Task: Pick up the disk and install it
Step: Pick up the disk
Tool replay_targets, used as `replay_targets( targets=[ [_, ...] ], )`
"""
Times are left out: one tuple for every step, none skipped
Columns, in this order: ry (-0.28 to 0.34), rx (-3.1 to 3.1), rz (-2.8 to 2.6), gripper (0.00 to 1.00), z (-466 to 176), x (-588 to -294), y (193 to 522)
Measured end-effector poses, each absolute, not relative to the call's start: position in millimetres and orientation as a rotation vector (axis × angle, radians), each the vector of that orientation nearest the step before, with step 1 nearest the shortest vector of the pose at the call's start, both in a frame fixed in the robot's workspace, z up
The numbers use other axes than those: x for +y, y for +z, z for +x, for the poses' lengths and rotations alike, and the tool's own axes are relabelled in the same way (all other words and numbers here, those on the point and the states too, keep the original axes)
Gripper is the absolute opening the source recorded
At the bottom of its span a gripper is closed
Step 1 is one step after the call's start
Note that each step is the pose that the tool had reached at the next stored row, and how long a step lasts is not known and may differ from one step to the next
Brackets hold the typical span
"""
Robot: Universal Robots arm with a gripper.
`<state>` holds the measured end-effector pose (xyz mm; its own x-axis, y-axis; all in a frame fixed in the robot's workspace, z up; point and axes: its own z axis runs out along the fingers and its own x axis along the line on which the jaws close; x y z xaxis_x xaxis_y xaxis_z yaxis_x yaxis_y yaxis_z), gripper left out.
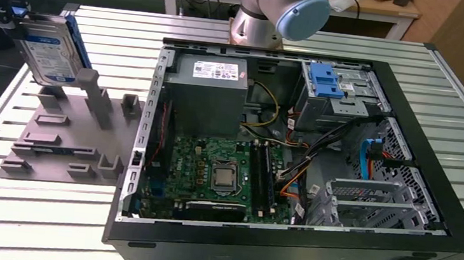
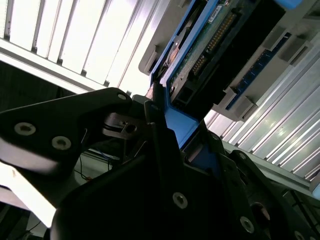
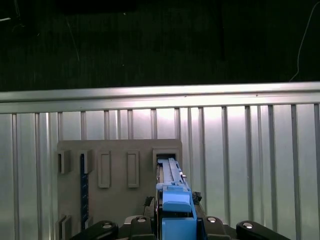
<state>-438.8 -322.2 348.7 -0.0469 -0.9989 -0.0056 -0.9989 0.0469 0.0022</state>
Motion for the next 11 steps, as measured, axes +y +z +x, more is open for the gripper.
replay_targets(
  targets=[
    [0.009,2.271,-2.167,0.36,-438.7,-322.2,349.0],
    [0.008,2.271,-2.167,0.36,-438.7,-322.2,349.2],
    [0.009,2.271,-2.167,0.36,-438.7,-322.2,349.6],
    [0.009,2.271,-2.167,0.36,-438.8,-322.2,350.2],
    [0.009,2.271,-2.167,0.36,-438.7,-322.2,350.8],
    [0.009,2.271,-2.167,0.36,-438.7,-322.2,351.4],
    [0.009,2.271,-2.167,0.36,-438.7,-322.2,352.0],
    [0.009,2.271,-2.167,0.36,-438.7,-322.2,352.5],
    [0.009,2.271,-2.167,0.36,-438.8,-322.2,353.0],
    [0.009,2.271,-2.167,0.36,-438.7,-322.2,353.7],
    [0.009,2.271,-2.167,0.36,-438.7,-322.2,354.2]
  ],
)
